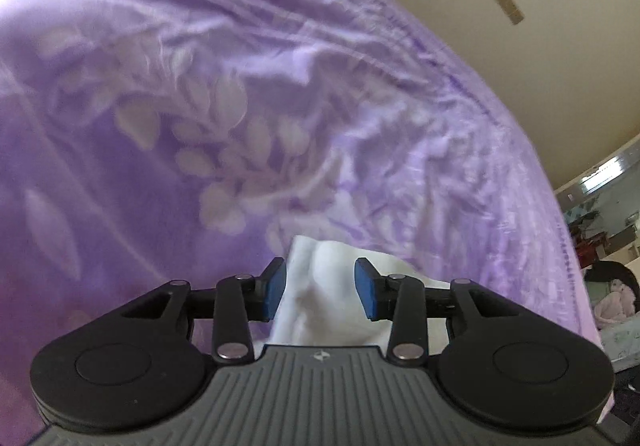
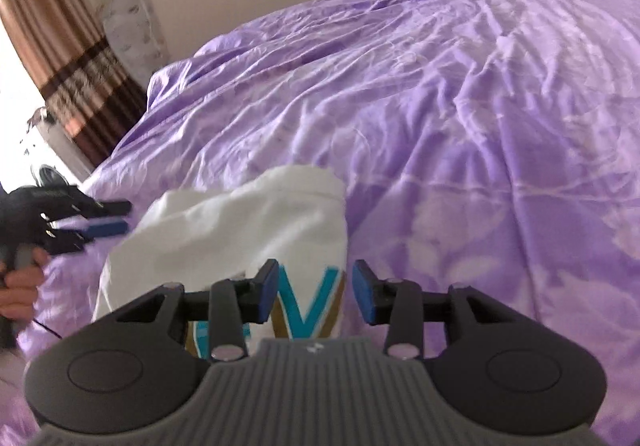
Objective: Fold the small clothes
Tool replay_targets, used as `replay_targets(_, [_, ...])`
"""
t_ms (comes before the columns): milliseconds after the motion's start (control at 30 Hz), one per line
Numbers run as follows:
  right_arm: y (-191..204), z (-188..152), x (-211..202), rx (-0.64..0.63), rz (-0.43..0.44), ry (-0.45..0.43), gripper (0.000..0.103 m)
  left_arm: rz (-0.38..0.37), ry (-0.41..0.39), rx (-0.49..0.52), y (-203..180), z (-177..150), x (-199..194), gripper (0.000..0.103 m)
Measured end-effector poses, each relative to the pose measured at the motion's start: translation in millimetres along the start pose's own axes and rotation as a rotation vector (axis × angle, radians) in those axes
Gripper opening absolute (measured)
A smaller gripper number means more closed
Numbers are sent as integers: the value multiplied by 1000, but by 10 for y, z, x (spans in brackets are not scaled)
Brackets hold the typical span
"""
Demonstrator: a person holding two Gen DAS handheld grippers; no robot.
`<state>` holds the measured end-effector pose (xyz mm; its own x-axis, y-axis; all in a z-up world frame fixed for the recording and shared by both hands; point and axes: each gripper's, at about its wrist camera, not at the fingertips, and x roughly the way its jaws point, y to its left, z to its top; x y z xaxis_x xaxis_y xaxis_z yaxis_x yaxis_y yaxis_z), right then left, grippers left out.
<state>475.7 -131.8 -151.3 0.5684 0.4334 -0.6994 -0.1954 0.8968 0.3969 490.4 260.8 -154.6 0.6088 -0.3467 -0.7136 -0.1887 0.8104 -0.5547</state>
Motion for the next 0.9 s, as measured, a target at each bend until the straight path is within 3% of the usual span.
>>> replay_targets(133, [43,-33,160,-22,-25,-16,37,-8,42,1,117,-34,213,51])
replay_targets(267, [31,-94,292,-22,-20,1,37,-84,60,-38,227,-24,273,53])
replay_targets(300, [20,-104,317,-14,-16,5,37,-104,62,-49,232,-11,276,46])
replay_targets(333, [12,-111,333,-7,-15,8,37,-118,59,-55,214,5,266,26])
replay_targets(367, [15,-113,342,-6,-16,8,37,-125,52,-50,176,16,240,20])
replay_targets(400, [17,-120,335,-9,-18,6,38,-120,23,-26,112,14,175,12])
replay_targets(467, [26,-124,318,-17,-18,5,35,-131,-71,97,-89,-27,-47,11])
replay_targets(500, [27,-121,320,-26,-26,9,28,-128,-125,195,-201,-71,-140,11])
replay_targets(533, [31,-120,335,-41,-41,22,21,-74,-166,295,-290,-118,-169,11])
replay_targets(567, [29,-118,365,-50,-60,36,12,-1,-150,339,-310,-133,-87,11])
replay_targets(633, [4,-109,438,-36,-59,62,12,80,-91,330,-230,-147,118,12])
replay_targets(700, [15,-98,447,-31,-62,64,11,95,-83,286,-164,-166,170,15])
replay_targets(733, [23,-89,416,-34,-62,60,11,102,-93,257,-145,-153,129,22])
replay_targets(833, [37,-35,264,-63,-64,27,16,89,-130,202,-93,-96,-81,24])
replay_targets(900, [41,30,170,-76,-37,-11,19,6,-134,189,-84,-95,-250,21])
